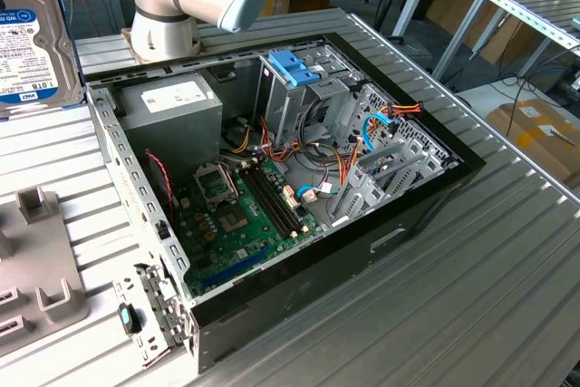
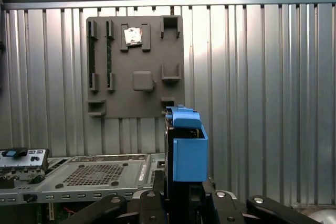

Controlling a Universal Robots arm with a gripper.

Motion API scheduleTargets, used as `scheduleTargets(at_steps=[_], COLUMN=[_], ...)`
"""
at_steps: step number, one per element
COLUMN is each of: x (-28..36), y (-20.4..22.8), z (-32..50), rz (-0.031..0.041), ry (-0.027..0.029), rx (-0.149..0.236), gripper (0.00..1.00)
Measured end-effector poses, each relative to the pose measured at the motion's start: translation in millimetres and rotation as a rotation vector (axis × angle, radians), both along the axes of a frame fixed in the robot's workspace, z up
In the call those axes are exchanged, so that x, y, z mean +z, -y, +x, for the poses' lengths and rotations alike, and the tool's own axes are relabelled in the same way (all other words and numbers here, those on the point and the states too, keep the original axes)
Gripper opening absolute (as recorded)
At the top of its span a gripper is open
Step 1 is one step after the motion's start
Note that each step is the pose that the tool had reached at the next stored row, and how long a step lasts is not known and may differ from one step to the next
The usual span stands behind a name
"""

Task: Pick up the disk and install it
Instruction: 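Pick up the disk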

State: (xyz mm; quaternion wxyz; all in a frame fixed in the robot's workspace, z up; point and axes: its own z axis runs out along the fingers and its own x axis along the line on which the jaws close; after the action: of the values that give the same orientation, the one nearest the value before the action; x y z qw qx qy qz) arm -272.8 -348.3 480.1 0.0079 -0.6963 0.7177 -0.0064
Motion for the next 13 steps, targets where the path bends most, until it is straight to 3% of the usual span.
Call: scheduleTargets(at_steps=[4, 13], x=[0.1, 0.0], y=[0.0, 0.0], z=[5.8, 33.1], rz=[-0.0001, 0.0], ry=[-0.0002, -0.0001], rx=[0.0, 0.0], gripper=[0.35, 0.35])
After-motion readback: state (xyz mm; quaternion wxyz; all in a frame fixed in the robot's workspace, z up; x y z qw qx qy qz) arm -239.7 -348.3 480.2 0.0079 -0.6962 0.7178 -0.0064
